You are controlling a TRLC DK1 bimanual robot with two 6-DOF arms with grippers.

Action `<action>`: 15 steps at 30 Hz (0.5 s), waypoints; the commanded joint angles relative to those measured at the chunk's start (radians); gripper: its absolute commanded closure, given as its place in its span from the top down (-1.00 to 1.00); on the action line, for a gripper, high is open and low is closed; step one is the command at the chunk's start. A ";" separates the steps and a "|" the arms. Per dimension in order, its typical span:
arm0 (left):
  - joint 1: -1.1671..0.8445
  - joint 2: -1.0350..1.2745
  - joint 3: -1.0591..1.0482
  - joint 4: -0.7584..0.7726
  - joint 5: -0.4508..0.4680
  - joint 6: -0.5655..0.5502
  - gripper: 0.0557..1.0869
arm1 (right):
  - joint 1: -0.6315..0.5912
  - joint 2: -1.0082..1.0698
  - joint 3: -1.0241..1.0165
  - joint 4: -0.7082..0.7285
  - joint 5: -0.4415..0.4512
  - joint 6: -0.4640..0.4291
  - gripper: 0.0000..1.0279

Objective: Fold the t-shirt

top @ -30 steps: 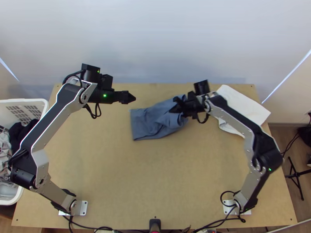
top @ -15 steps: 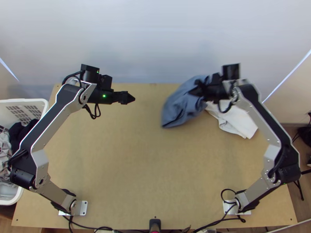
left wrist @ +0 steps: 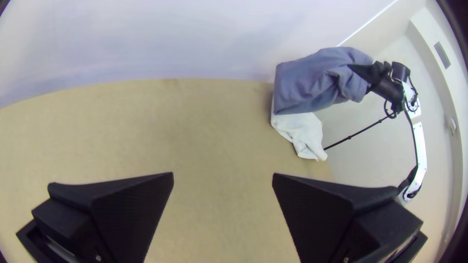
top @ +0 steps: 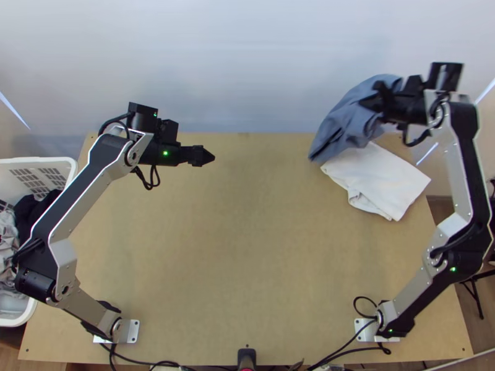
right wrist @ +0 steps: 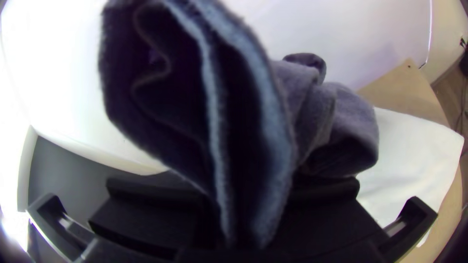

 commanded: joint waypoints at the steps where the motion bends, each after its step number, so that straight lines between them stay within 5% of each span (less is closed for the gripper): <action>1: 0.006 -0.001 0.000 0.000 0.002 0.005 0.91 | -0.107 0.076 0.114 -0.026 -0.012 -0.024 -0.94; 15: 0.021 -0.016 -0.026 0.000 0.002 0.011 0.91 | -0.224 0.090 -0.101 -0.040 -0.002 -0.174 -0.94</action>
